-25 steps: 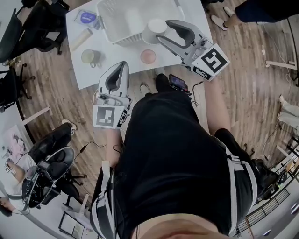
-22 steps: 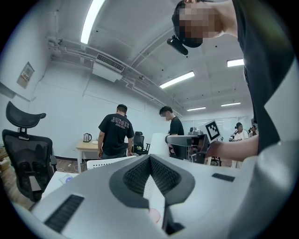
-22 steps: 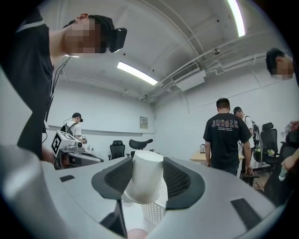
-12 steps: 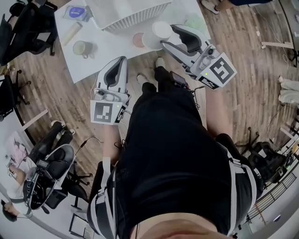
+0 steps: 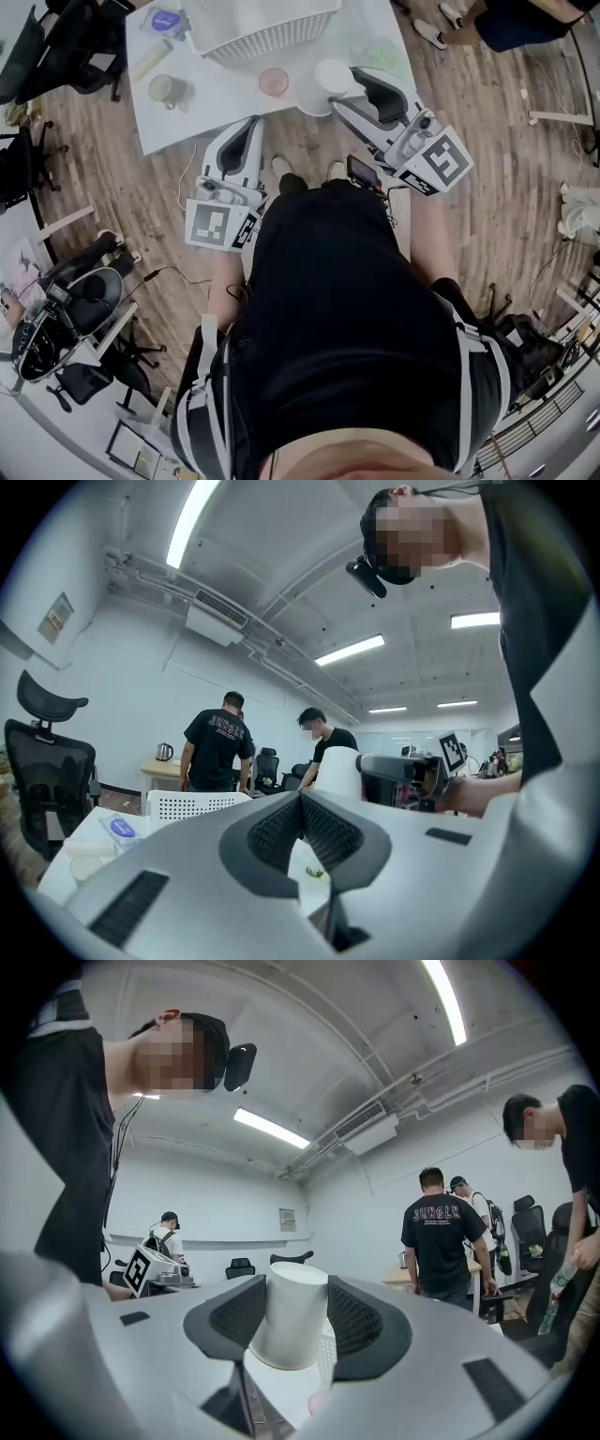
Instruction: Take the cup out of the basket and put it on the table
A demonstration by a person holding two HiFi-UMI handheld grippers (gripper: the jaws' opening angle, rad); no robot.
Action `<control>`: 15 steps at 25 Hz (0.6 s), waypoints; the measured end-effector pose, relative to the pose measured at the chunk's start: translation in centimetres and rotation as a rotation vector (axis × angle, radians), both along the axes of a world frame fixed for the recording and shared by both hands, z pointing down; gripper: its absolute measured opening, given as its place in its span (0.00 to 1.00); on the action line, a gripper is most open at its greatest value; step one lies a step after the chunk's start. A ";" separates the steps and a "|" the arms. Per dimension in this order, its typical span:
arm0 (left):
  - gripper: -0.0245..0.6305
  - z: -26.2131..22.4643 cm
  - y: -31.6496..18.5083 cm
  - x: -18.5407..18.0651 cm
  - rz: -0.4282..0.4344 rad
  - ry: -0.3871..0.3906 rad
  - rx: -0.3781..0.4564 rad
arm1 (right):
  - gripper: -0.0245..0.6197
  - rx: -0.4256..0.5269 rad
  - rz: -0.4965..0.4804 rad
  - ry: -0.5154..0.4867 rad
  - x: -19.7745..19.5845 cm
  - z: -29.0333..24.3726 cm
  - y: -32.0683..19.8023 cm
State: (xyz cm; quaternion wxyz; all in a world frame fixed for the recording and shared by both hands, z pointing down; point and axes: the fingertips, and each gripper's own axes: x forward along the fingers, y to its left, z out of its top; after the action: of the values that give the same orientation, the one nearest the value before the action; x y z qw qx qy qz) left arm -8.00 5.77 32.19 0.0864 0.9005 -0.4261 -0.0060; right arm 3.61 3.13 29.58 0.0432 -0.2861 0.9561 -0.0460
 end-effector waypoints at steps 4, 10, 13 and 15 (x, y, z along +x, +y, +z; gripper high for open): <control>0.07 -0.3 1.0 2.2 -0.015 0.006 0.006 | 0.38 0.010 -0.025 -0.029 1.9 -0.5 1.3; 0.07 -0.4 2.7 5.1 -0.060 0.013 -0.008 | 0.38 -0.006 -0.081 -0.056 4.1 -0.1 3.5; 0.07 -0.6 3.8 6.4 -0.085 0.014 -0.006 | 0.38 -0.005 -0.104 -0.061 5.4 -0.1 4.5; 0.07 -0.6 4.7 7.3 -0.099 0.011 -0.005 | 0.38 -0.005 -0.122 -0.065 6.2 -0.1 5.4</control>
State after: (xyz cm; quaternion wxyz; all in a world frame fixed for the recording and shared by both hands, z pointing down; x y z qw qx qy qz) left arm -0.72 10.47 31.60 0.0906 0.8780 -0.4698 -0.0141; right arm 9.79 8.52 29.43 0.0707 -0.2259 0.9697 -0.0603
